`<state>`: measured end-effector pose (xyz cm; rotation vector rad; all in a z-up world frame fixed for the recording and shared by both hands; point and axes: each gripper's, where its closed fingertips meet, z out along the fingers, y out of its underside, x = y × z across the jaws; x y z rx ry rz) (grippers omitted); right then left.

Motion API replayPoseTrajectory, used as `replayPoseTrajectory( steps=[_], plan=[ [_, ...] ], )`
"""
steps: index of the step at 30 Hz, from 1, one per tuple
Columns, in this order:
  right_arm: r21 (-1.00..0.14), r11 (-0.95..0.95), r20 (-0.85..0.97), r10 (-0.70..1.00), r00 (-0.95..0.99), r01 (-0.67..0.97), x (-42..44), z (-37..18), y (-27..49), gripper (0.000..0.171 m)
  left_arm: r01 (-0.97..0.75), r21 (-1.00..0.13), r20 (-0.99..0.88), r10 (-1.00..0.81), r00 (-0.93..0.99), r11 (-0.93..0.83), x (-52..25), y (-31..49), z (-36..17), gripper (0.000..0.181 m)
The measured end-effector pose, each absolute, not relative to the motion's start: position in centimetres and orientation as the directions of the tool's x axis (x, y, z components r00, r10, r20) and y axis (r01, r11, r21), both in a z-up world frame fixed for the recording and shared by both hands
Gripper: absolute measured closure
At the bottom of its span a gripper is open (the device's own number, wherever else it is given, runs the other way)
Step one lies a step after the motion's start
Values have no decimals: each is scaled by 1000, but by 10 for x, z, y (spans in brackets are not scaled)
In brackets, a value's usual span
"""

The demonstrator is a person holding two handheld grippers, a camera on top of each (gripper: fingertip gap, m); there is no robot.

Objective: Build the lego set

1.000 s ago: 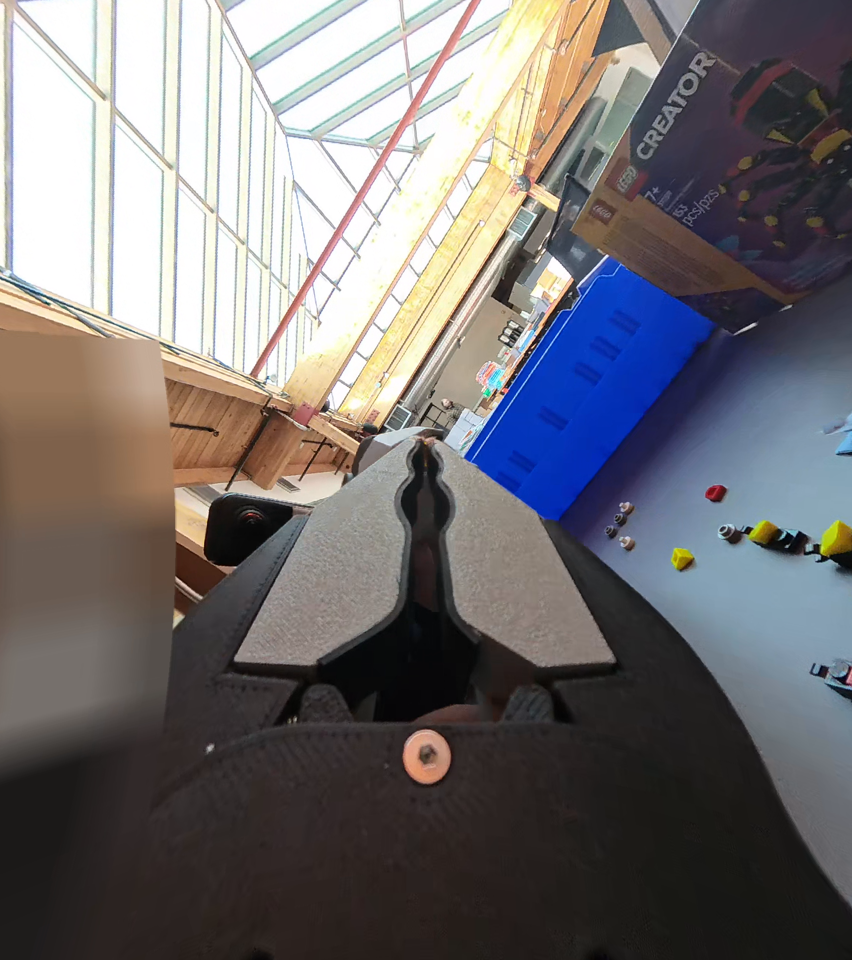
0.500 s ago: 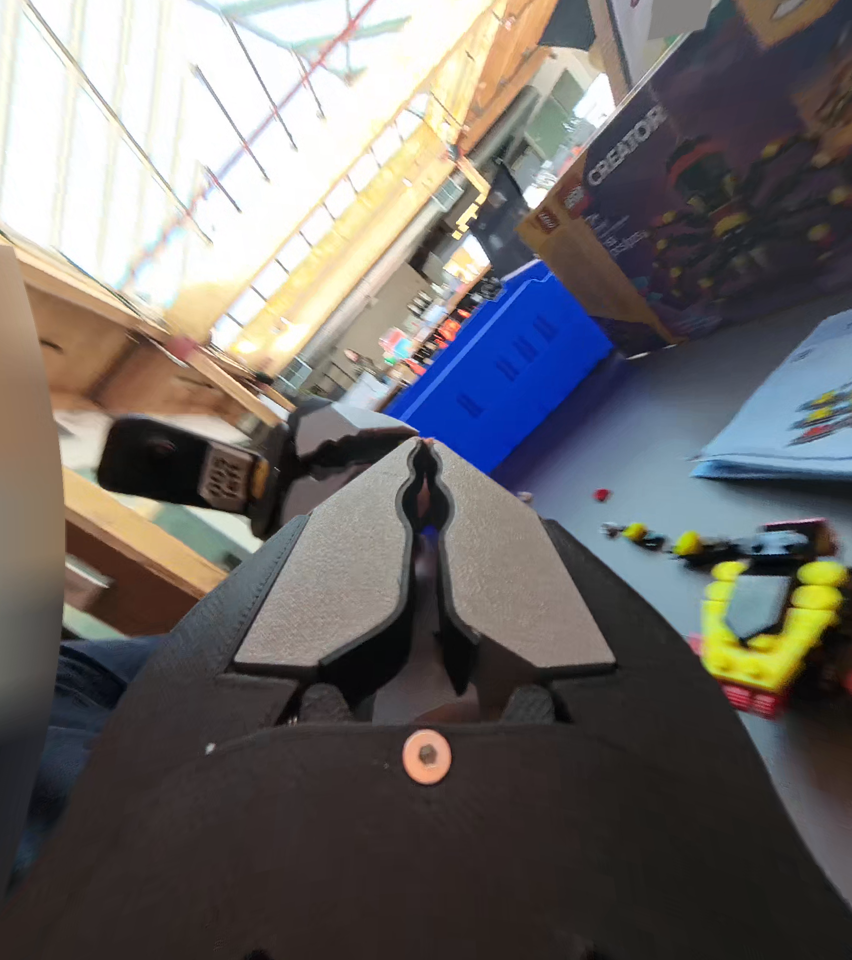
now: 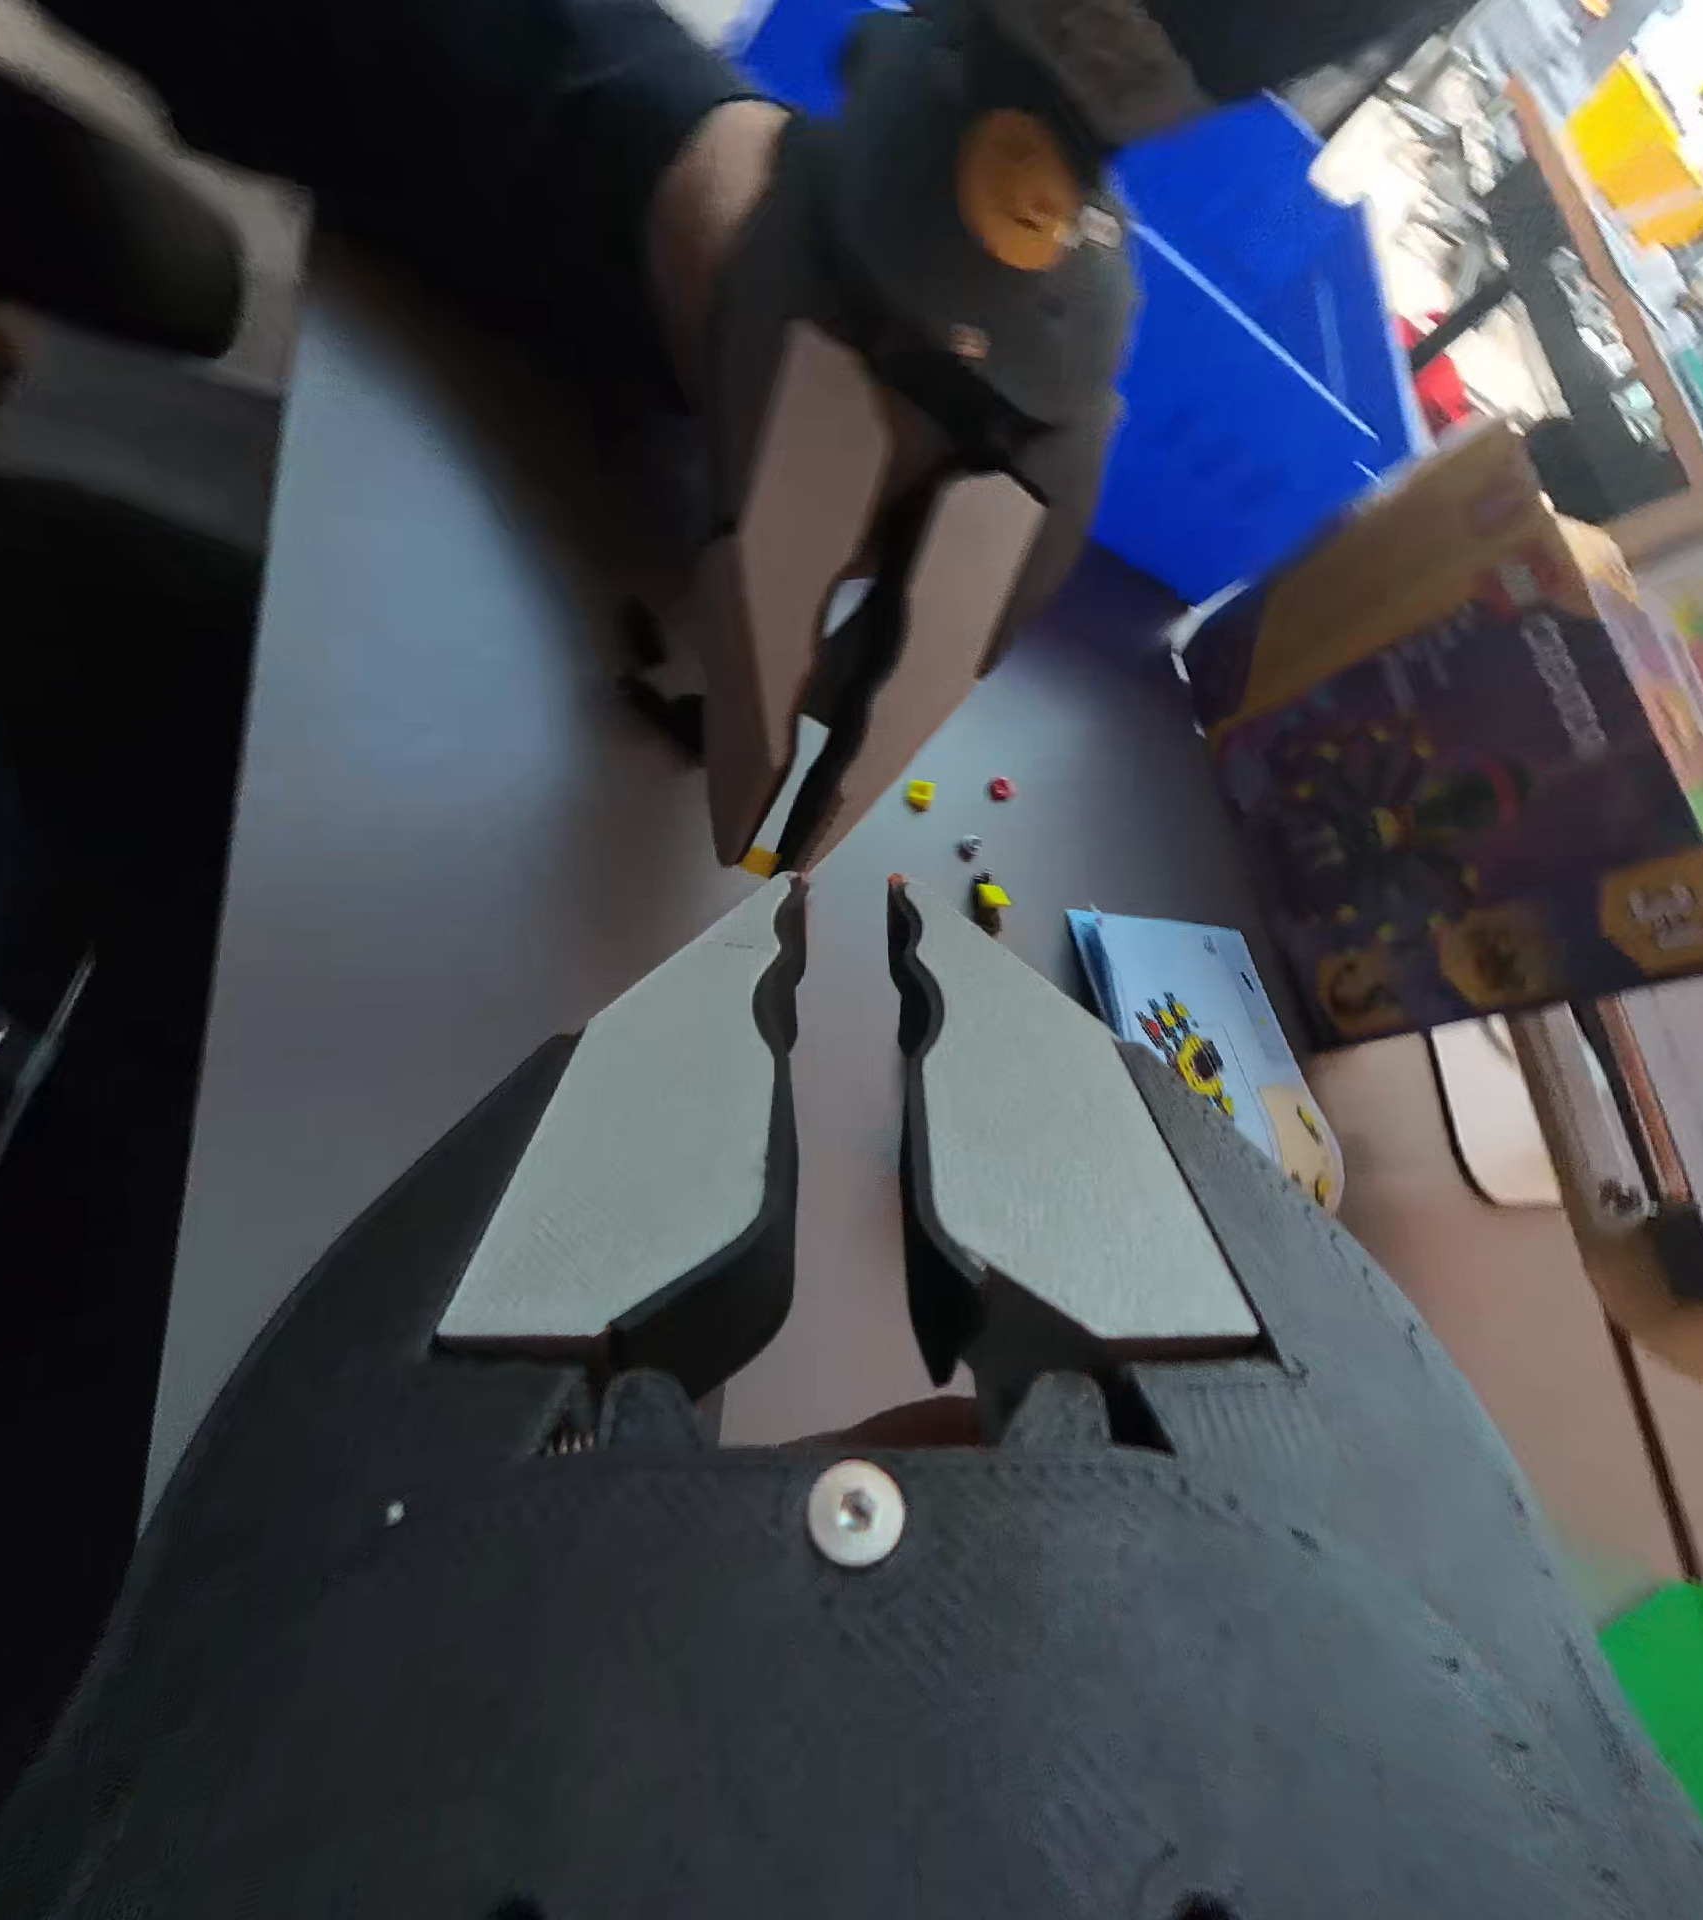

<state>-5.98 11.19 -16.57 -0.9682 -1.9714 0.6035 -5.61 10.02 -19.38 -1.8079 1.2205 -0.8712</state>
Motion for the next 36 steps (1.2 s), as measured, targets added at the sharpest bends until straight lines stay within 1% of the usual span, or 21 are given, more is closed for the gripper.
replayPoseTrajectory(
  steps=[1, 4, 6, 13, 17, 21, 26, 31, 32, 33, 35, 36],
  plan=[
    [-673, 627, 493, 775, -394, 392, -58, -170, 104, 159, -423, -870, 145, -951, 275, -255, -55, 95, -196, 176],
    [-624, 683, 502, 722, -476, 380, -56, -184, 85, 156, -428, -863, 189, -958, 218, -268, -51, 85, -198, 176],
    [-601, 710, 518, 696, -498, 367, -57, -190, 77, 155, -416, -865, 228, -959, 172, -280, -49, 78, -197, 176],
    [-515, 793, 623, 607, -494, 324, -58, -187, 65, 158, -372, -876, 314, -948, 43, -307, -44, 59, -185, 176],
    [-475, 835, 679, 549, -487, 279, -58, -177, 57, 162, -357, -874, 349, -937, 13, -331, -44, 55, -181, 176],
    [-414, 868, 712, 496, -496, 274, -60, -178, 56, 165, -342, -870, 379, -926, -5, -354, -45, 53, -178, 176],
    [-415, 871, 724, 492, -484, 265, -61, -174, 53, 166, -321, -866, 415, -909, -33, -384, -45, 50, -173, 176],
    [-431, 865, 763, 501, -408, 256, -63, -161, 56, 154, -204, -874, 461, -884, -70, -440, -48, 56, -153, 176],
    [-431, 865, 776, 500, -385, 256, -64, -157, 58, 155, -184, -873, 470, -879, -77, -451, -49, 58, -150, 176],
    [-427, 867, 795, 496, -350, 258, -66, -153, 60, 160, -162, -872, 479, -874, -83, -462, -49, 59, -147, 176],
    [-423, 869, 831, 485, -272, 256, -70, -143, 65, 158, -123, -864, 500, -860, -103, -488, -50, 61, -141, 176],
    [-425, 870, 838, 483, -255, 252, -72, -141, 65, 160, -111, -859, 510, -852, -115, -499, -50, 61, -138, 176]
  ],
)
